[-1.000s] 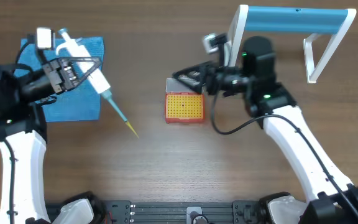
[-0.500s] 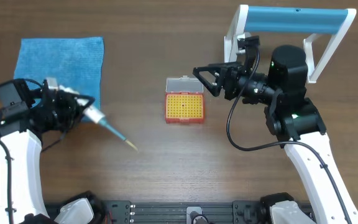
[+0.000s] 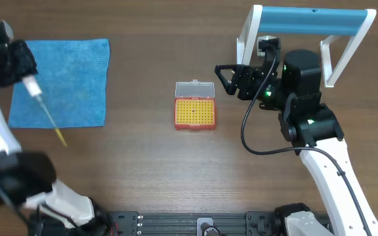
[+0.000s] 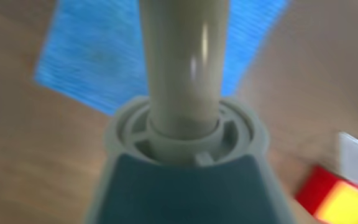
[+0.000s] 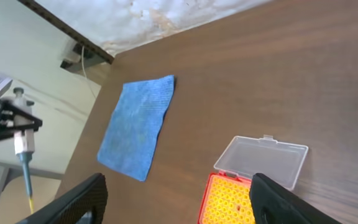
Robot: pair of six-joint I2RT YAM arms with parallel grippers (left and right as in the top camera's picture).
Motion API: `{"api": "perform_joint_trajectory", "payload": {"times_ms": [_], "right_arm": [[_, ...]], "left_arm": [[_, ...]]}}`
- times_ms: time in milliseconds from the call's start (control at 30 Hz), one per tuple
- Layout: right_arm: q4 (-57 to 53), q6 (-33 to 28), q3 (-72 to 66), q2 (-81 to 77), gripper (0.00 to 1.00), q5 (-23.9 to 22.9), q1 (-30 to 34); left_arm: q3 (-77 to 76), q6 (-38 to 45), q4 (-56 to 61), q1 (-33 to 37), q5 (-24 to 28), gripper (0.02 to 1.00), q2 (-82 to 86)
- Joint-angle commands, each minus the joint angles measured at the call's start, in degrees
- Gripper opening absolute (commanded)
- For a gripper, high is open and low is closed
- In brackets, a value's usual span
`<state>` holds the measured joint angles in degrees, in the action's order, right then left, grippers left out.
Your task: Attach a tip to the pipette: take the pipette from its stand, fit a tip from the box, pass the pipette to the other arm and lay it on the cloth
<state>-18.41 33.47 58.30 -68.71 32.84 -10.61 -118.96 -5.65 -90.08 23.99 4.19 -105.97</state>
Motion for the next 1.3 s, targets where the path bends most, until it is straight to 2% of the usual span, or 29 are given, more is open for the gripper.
{"api": "perform_joint_trajectory", "payload": {"times_ms": [33,133,267,400,700,800,967,1300], "right_arm": [[-2.19,-1.22,0.55,-1.07,0.741,-1.16,0.02],[-3.98,-1.16,0.55,-1.53,0.741,-1.14,-0.28],[-4.9,-0.96,0.55,-1.73,0.741,-1.57,-1.53],[-4.7,0.37,0.55,-1.73,0.741,-2.69,-1.53],[-4.7,5.51,0.55,-1.84,0.741,-4.15,-2.8],[-4.7,5.53,0.55,-2.27,0.741,-5.95,-3.5],[-4.68,5.55,0.55,-4.31,0.741,-6.78,-4.59],[-1.9,5.05,0.55,-6.45,0.746,-6.69,-5.99]], "left_arm": [[-17.22,4.46,-1.25,-1.38,-15.93,0.029,-13.42],[-19.47,5.99,1.31,-1.55,-14.73,0.029,-17.55],[-19.34,9.81,3.32,-1.6,-18.38,0.027,-22.08],[-19.17,14.56,6.86,-1.77,-16.87,0.027,-26.27],[-18.99,22.69,12.07,-4.2,-17.05,0.029,-34.21],[-18.45,23.1,12.0,-5.33,-17.03,0.029,-35.89],[-17.88,23.1,10.82,-7.13,-12.52,0.029,-39.78],[-17.29,22.01,11.54,-7.1,-12.66,0.029,-43.6]]}}
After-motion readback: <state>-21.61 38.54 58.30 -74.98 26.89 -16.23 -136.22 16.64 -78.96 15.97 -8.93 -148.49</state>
